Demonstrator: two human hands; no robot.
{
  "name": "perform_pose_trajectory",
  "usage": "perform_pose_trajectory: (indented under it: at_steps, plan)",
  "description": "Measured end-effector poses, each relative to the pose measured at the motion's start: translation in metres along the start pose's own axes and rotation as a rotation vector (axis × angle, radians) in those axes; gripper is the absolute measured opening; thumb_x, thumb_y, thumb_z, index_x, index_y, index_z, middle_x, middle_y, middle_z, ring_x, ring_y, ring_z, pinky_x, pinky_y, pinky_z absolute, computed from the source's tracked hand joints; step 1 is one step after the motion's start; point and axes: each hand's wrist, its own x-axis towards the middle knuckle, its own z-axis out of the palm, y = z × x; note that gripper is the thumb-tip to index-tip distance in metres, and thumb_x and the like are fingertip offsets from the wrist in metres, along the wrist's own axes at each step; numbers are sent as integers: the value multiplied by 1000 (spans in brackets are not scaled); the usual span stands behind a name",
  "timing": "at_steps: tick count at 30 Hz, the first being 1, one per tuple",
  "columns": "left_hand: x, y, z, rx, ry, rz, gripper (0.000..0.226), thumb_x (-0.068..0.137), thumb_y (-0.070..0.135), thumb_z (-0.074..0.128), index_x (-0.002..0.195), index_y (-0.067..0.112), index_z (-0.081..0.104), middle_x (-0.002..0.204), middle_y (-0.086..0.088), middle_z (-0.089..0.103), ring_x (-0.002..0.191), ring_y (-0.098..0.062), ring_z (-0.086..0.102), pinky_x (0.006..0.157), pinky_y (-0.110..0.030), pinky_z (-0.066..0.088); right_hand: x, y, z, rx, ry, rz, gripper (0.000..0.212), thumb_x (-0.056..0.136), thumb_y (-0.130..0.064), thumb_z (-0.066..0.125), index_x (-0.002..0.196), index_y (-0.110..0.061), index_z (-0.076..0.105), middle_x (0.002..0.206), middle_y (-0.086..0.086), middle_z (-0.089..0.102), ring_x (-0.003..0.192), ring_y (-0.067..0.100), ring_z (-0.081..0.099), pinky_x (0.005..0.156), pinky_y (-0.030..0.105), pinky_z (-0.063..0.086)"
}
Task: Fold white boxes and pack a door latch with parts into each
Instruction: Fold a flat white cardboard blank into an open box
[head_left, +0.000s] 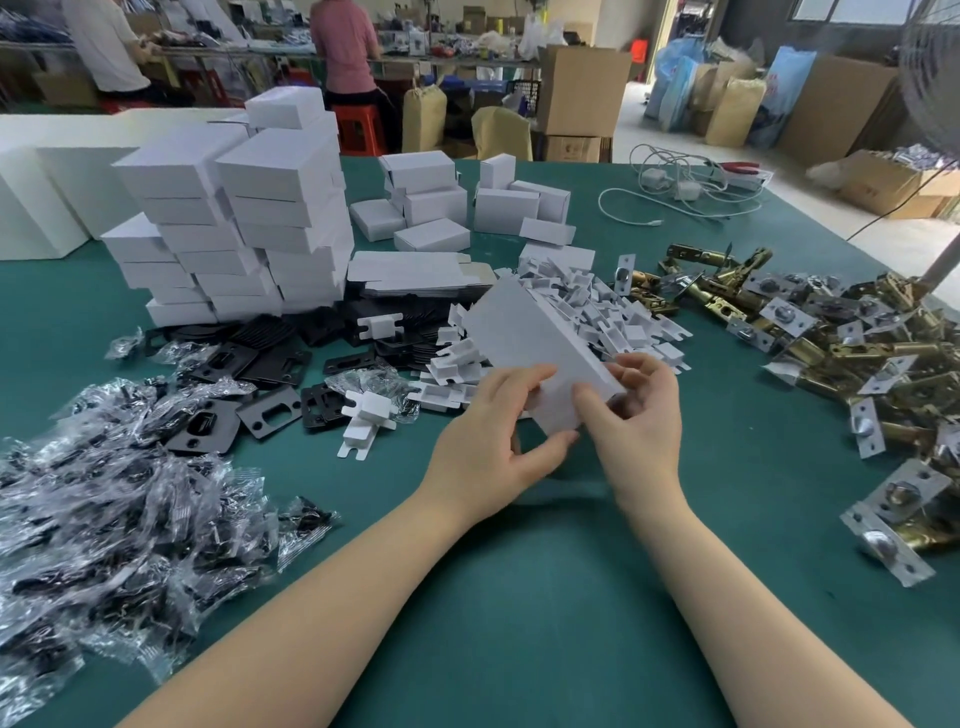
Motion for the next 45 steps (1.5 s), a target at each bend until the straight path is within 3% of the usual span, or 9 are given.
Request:
perform_pose_trajectory:
  at_steps: [6,10,14,21,26,33,37,40,45]
  plan:
    - [5,-6,-5,403,295,159,89,65,58,79,141,24,46,142,-7,36,124,-23,34,106,-48,39,8,-11,-12,46,-56,-59,32,86,-11,74,100,-32,55,82,-6,59,69,6,52,64,21,47]
    - [6,-10,-7,481,239,186,99,67,49,79,149,32,25,156,3,26,144,-23,17,114,-45,19,8,-14,-12,-9,-219,-81,24,92,-17,68,107,-33,59,87,-4,67,77,9,60,65,24,48]
    - [8,-12,-8,462,233,191,99,52,36,87,138,28,39,134,0,54,131,-22,38,112,-41,20,3,-16,-6,-63,-256,-120,26,95,-31,58,120,-35,59,102,-32,65,95,-12,59,78,5,42]
    - [12,-14,-16,343,285,183,84,54,35,82,128,26,43,128,-7,58,117,-26,53,102,-43,35,-8,0,6,-252,-312,-222,48,102,-33,42,148,-22,34,140,-30,36,124,-26,32,99,-1,25]
    - [14,-12,-19,333,237,176,83,53,35,78,128,29,41,130,-4,59,119,-28,56,99,-53,41,-12,-1,6,-217,-185,-236,32,97,-35,51,127,-48,45,108,-17,65,96,-13,57,79,1,38]
    - [14,-16,-19,292,215,169,84,53,33,80,128,27,43,131,-3,58,121,-27,54,100,-55,38,-8,0,3,-127,-147,-197,39,101,-25,52,139,-18,50,119,-43,51,115,-24,46,88,-1,36]
    - [13,-17,-19,292,222,164,84,52,33,79,128,28,44,132,-2,58,121,-26,53,101,-52,37,-8,-4,3,-123,-168,-183,33,101,-20,54,129,-36,47,113,-43,53,115,-4,34,84,25,45]
    - [13,-18,-19,299,219,164,84,52,34,79,129,27,45,131,-1,58,121,-26,53,101,-52,36,-6,-5,2,-107,-191,-169,33,100,-20,55,118,-47,53,105,-47,58,117,-9,52,79,5,45]
    - [12,-18,-19,291,218,156,84,52,34,80,129,24,50,131,-1,59,121,-26,54,100,-53,37,-6,-8,0,-85,-223,-146,34,99,-20,57,118,-48,57,109,-39,63,111,-14,55,88,5,40]
